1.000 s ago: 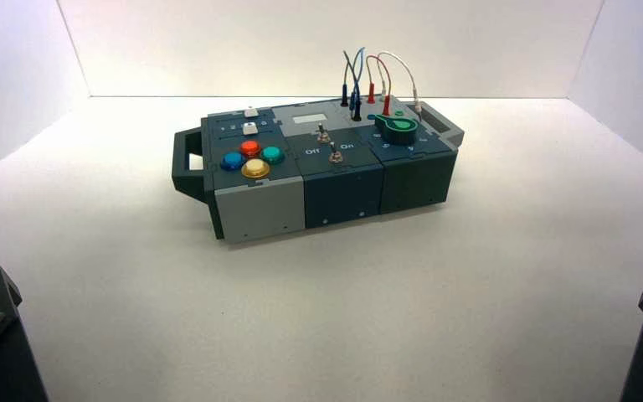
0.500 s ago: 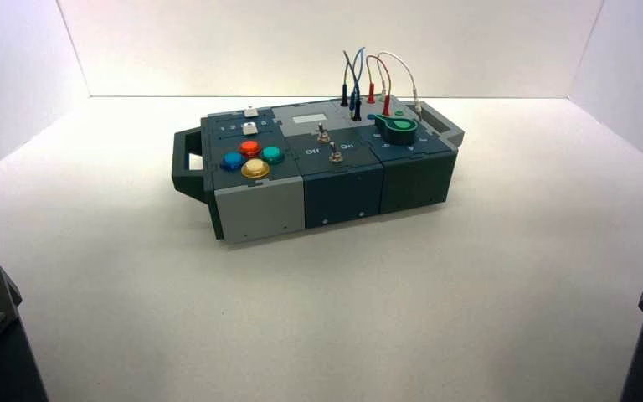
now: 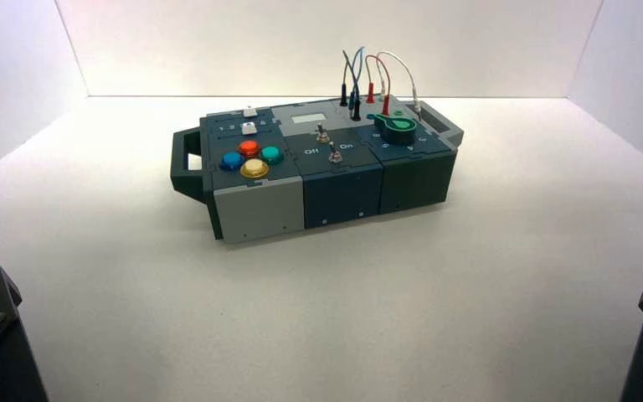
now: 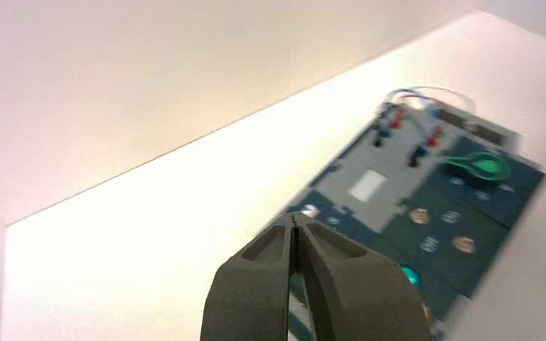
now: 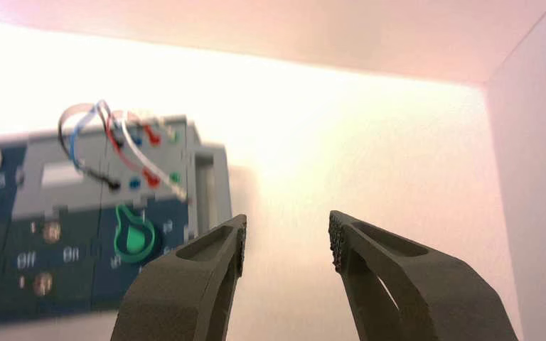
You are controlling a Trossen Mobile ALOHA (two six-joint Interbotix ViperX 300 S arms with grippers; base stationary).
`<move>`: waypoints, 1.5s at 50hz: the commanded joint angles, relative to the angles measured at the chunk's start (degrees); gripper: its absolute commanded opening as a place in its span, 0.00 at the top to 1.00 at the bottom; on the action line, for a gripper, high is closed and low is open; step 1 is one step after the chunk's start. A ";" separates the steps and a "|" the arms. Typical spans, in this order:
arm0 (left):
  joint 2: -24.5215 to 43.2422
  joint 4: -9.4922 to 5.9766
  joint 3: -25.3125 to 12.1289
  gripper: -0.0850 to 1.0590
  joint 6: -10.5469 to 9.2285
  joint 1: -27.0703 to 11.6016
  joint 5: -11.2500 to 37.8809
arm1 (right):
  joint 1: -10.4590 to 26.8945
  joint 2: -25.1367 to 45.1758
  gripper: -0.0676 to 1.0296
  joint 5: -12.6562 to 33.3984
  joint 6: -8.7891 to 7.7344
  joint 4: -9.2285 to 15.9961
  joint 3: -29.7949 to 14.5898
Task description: Insert the white wire.
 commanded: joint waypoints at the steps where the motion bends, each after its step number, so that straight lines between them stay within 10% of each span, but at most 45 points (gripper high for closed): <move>1: -0.62 0.09 -2.90 0.95 0.44 -2.46 2.37 | 1.58 2.02 0.38 3.08 -1.58 0.18 -3.25; 30: 0.18 -0.53 -5.01 0.95 3.16 -8.88 10.55 | 6.24 14.68 0.38 11.69 -8.00 0.18 -11.07; 75: 3.25 -3.60 -5.98 0.95 3.08 -9.67 13.01 | 13.71 38.94 0.38 16.26 -10.37 -0.26 -26.81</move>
